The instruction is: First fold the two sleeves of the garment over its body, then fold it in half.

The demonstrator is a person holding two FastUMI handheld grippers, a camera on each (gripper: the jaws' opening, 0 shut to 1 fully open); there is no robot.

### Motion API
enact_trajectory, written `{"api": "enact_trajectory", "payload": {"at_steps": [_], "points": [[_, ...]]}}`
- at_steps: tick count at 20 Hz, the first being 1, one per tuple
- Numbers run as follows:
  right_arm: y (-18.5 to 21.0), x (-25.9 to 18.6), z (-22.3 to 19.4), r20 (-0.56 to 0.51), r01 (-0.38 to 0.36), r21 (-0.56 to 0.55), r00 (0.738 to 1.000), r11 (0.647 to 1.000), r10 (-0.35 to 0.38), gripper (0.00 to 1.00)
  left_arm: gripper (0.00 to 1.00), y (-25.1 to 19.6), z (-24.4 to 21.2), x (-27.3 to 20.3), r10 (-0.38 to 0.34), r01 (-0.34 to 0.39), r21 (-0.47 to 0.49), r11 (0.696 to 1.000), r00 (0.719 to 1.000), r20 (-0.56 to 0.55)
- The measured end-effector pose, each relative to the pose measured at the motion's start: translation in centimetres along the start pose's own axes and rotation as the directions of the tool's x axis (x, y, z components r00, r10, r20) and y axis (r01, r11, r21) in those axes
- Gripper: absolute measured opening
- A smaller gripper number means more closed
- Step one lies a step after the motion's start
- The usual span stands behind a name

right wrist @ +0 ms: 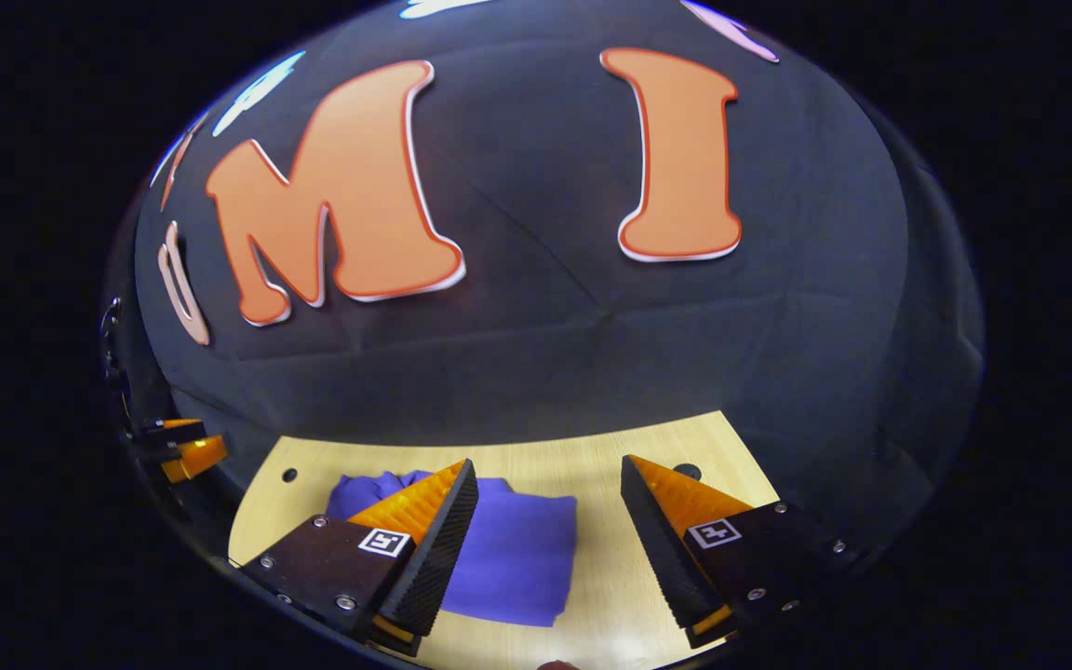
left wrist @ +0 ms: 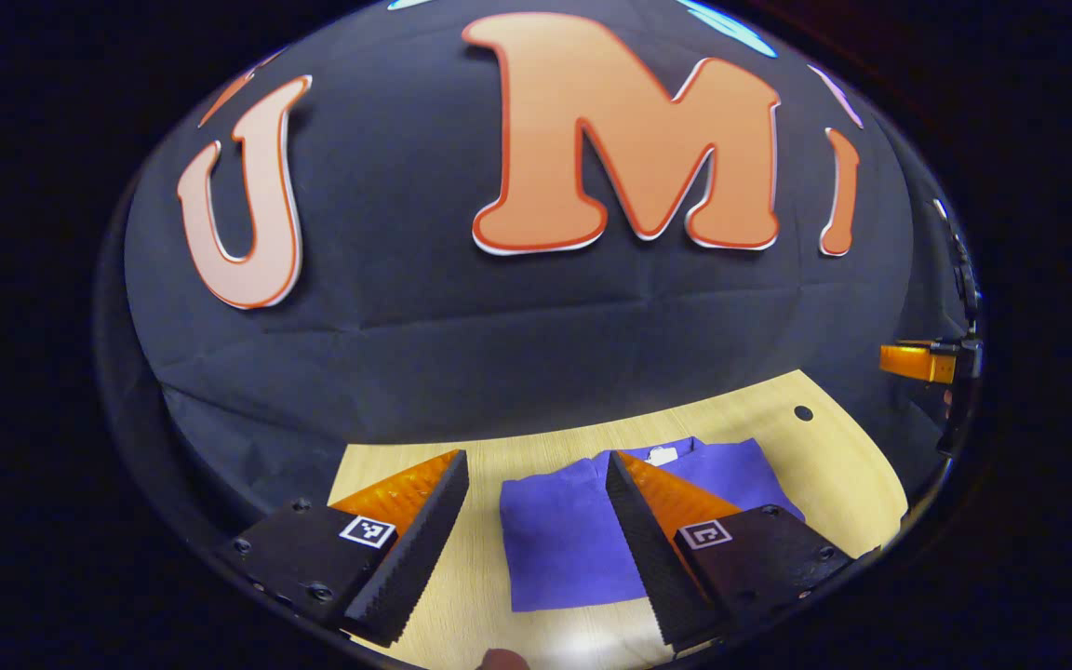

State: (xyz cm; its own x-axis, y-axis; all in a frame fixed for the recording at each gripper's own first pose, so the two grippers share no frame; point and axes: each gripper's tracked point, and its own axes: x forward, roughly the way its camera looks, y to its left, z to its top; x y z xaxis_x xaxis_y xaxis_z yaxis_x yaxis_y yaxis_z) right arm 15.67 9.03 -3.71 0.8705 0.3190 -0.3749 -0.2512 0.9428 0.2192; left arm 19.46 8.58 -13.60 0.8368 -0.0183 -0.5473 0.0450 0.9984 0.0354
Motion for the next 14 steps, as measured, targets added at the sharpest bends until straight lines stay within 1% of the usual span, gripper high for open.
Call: {"api": "enact_trajectory", "payload": {"at_steps": [3,5,7,9,10,11,12,14], "points": [[1.6,-4.6,1.5,0.107,0.006,-0.046,0.994,0.999,-0.001,0.93,0.95,-1.6,0.4,-4.3,0.005,-0.001,-0.05,0.999,0.997,0.075],[2.9,-7.2,1.8,0.169,0.007,-0.075,0.986,0.997,0.005,0.92,0.94,-2.0,1.3,-7.2,0.014,-0.006,-0.054,0.998,0.99,0.14],[4.2,-10.1,1.0,0.164,-0.026,-0.082,0.986,0.996,0.039,0.92,0.95,-3.0,1.5,-9.9,0.002,0.007,-0.051,0.999,0.984,0.178],[5.0,-12.1,1.4,0.207,-0.037,-0.091,0.977,0.995,0.056,0.94,0.96,-4.0,1.8,-12.4,0.001,0.014,-0.068,0.998,0.977,0.215],[5.0,-13.2,1.6,0.242,-0.033,-0.101,0.969,0.994,0.057,1.0,0.96,-4.0,2.2,-13.8,0.015,0.003,-0.072,0.997,0.968,0.25],[5.0,-14.2,2.0,0.275,-0.023,-0.112,0.96,0.993,0.053,1.0,0.97,-4.3,2.3,-14.8,0.027,-0.008,-0.072,0.997,0.961,0.274],[5.2,-15.2,1.8,0.293,-0.025,-0.126,0.954,0.992,0.061,0.94,0.96,-4.5,2.2,-16.0,0.047,-0.026,-0.072,0.997,0.953,0.299],[5.3,-16.9,1.1,0.303,-0.027,-0.147,0.95,0.989,0.071,0.94,0.95,-5.2,1.8,-17.7,0.07,-0.046,-0.08,0.996,0.942,0.327]]}}
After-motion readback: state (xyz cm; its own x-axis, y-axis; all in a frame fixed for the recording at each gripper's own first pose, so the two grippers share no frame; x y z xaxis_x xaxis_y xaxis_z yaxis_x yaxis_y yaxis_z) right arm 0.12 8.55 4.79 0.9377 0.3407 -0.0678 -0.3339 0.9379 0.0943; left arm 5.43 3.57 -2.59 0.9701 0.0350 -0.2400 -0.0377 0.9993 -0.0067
